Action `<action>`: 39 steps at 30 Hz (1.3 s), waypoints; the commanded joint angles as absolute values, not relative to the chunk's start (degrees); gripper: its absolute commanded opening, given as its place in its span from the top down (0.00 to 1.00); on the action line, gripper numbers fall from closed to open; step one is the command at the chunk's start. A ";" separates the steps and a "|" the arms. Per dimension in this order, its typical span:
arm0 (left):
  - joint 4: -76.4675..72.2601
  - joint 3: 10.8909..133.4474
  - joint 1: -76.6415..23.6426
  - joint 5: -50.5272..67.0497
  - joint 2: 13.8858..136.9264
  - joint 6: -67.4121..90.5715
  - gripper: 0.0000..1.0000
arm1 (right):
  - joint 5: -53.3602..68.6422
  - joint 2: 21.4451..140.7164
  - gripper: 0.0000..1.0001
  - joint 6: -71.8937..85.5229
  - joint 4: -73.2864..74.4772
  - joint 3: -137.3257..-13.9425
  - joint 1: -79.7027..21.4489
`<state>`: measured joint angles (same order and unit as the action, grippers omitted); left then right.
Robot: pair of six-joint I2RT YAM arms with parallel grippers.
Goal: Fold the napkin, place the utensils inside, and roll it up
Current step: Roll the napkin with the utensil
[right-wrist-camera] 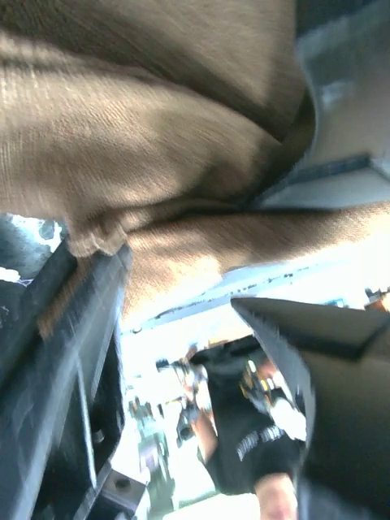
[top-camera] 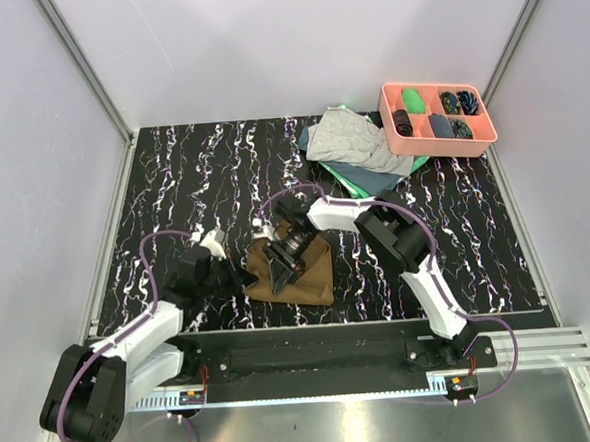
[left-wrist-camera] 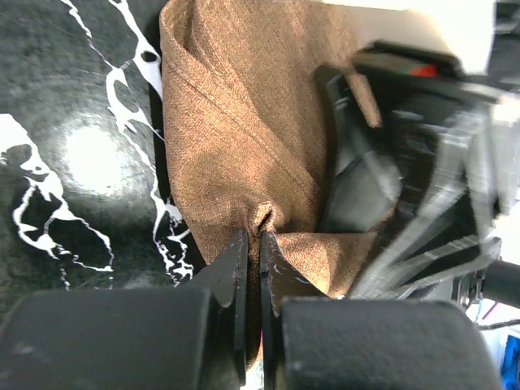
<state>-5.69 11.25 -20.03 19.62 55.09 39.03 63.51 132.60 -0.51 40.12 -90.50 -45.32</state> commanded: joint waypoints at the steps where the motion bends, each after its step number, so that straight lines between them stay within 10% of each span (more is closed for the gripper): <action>1: 1.04 16.16 -20.04 15.38 57.82 36.04 1.00 | 53.62 122.97 0.44 -1.14 38.50 -92.20 -43.95; 14: 4.66 21.53 -18.98 17.40 66.79 34.54 1.00 | 8.29 95.29 0.29 -5.18 10.65 -64.70 -58.70; 25: 4.75 23.38 -18.11 19.42 70.14 33.92 1.00 | 0.79 99.04 0.29 -10.90 3.43 -60.55 -65.92; 36: 4.13 23.47 -17.93 20.39 70.66 34.01 1.00 | 0.26 105.20 0.54 -11.43 5.18 -61.78 -65.83; 39: 4.39 23.38 -17.58 20.74 70.58 34.28 0.80 | 1.83 107.57 0.62 -10.02 8.52 -63.63 -65.22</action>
<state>1.69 22.94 -18.09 22.31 69.25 36.86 1.15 104.77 -11.20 5.58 -60.88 -65.47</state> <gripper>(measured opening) 0.052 0.430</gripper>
